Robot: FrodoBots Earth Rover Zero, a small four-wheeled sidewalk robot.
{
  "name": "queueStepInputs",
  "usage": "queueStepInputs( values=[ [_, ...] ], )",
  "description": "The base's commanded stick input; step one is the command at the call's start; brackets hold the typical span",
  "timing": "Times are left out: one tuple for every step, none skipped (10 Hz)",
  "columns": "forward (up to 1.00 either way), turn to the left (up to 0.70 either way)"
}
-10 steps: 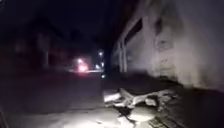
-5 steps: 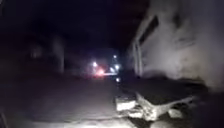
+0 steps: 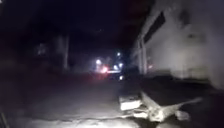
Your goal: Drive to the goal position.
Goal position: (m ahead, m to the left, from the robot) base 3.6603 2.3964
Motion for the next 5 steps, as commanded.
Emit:
queueStepInputs(
  values=[
    [0.58,0.58],
    [0.6,0.6],
    [0.66,0.0],
    [0.66,0.0],
    [0.66,0.0]
  ],
)
